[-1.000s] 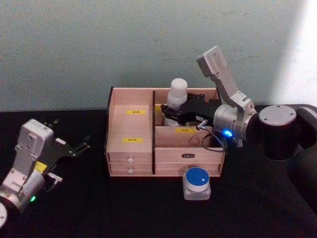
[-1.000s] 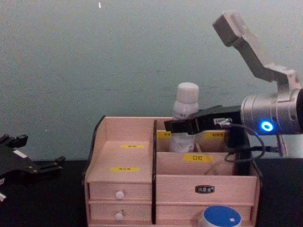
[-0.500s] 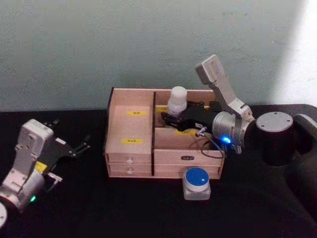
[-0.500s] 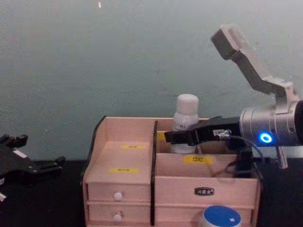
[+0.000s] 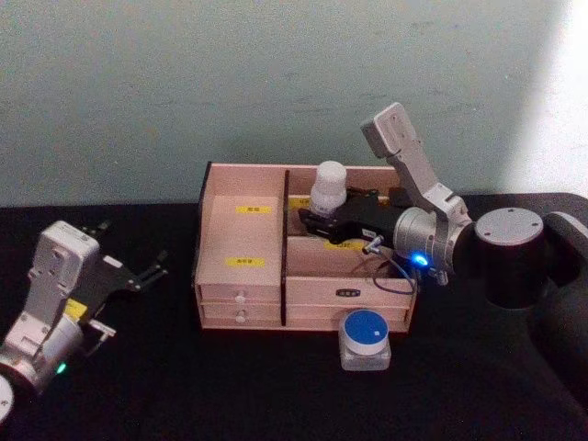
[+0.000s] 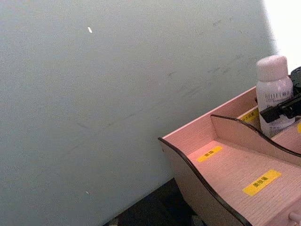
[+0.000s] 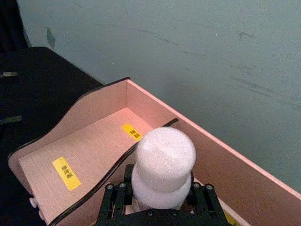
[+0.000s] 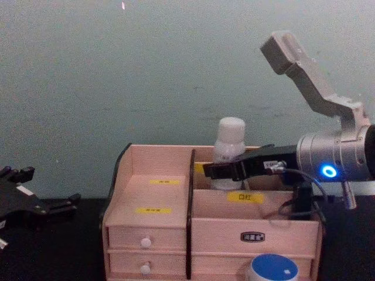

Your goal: Pick up the facial cleanser and watermelon frost from the table and place them into the tiered storage box.

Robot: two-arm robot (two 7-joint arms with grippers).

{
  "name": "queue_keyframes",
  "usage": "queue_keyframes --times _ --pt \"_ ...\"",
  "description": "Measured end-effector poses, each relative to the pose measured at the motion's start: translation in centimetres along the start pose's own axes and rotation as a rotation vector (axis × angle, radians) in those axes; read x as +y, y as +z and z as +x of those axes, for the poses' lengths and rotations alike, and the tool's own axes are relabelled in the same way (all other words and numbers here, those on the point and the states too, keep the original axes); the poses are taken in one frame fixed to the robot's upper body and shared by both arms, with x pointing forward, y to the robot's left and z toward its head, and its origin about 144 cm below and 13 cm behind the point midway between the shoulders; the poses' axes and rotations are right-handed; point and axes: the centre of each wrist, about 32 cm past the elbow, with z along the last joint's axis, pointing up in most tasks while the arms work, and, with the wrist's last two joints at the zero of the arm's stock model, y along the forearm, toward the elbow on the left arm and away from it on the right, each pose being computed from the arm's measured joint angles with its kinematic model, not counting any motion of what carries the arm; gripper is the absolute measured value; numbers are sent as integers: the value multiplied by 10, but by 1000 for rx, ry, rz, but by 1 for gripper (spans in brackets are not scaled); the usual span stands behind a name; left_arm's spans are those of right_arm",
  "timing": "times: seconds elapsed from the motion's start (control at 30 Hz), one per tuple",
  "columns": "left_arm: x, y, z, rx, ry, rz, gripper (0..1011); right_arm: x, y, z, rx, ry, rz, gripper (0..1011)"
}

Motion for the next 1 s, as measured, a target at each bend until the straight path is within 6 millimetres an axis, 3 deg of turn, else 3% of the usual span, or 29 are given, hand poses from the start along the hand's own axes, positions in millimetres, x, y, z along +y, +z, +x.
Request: queue_keyframes --times 0.1,0.17,0.5,1.0 --pt "0 0 0 0 0 0 1001 0 0 0 1 1 0 661" --pt "0 0 0 0 0 0 1001 0 0 0 1 2 1 765" --pt "0 0 0 0 0 0 1002 0 1 0 2 2 1 1000" --pt "0 0 0 0 0 0 1001 -9 6 0 13 7 36 1002"
